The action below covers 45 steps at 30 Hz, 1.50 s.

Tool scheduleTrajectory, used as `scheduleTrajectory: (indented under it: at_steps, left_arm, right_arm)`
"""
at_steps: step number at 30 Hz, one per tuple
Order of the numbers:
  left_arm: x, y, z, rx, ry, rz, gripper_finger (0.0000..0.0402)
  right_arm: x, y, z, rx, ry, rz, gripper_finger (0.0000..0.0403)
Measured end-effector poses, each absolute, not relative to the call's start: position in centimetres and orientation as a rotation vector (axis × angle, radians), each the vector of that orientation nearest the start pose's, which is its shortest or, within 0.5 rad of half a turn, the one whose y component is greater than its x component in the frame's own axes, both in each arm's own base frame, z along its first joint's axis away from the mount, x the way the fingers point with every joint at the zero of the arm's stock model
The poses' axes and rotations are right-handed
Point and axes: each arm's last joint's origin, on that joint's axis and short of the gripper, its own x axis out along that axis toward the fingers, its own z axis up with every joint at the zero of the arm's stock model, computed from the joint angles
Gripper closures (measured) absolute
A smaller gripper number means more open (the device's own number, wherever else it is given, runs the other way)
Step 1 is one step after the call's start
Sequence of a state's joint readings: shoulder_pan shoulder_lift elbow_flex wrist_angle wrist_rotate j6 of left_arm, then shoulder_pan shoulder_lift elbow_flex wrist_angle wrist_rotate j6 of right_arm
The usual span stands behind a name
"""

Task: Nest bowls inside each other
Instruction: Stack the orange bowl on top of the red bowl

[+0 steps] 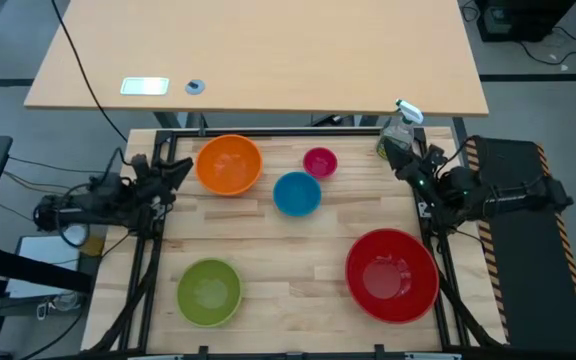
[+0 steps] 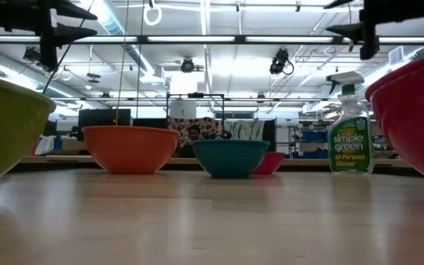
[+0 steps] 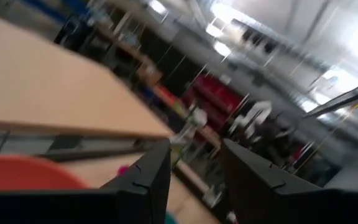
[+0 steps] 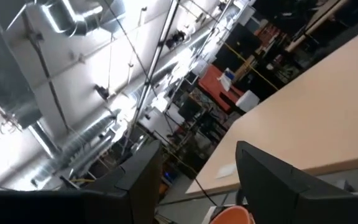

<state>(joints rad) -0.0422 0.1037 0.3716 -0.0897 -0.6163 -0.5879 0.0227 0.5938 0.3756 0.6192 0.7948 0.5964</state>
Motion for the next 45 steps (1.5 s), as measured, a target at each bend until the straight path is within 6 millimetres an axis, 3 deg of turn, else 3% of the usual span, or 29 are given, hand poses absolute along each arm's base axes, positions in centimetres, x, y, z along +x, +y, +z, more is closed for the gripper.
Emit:
scheduleTrajectory:
  at_steps: [10, 15, 24, 33, 39, 45]
  left_arm:
    - [7.2, 1.3, 30.3, -0.525, -0.147, 0.552, 0.0260]
    - [7.7, 1.3, 31.8, -0.406, -0.172, 0.542, 0.0260]
    - [7.9, 1.1, 31.8, -0.489, -0.174, 0.442, 0.0260]
    - [9.4, 0.5, 31.0, -0.563, -0.037, 0.280, 0.0260]
    - [10.6, 0.7, 30.4, -0.541, 0.017, 0.353, 0.0260]
    - [10.9, 1.1, 30.0, -0.603, 0.026, 0.435, 0.0260]
  right_arm:
    - [18.6, -1.4, 33.0, 0.632, -0.410, -0.599, 0.0192]
    - [21.0, -1.3, 33.9, 0.618, -0.366, -0.571, 0.0192]
    - [25.5, -0.7, 34.4, 0.623, -0.188, -0.590, 0.0192]
    - [28.7, -1.7, 34.8, 0.605, 0.151, -0.702, 0.0192]
    - [31.0, -3.4, 35.0, 0.517, 0.274, -0.657, 0.0192]
    - [34.3, -4.9, 33.3, 0.533, 0.339, -0.602, 0.0192]
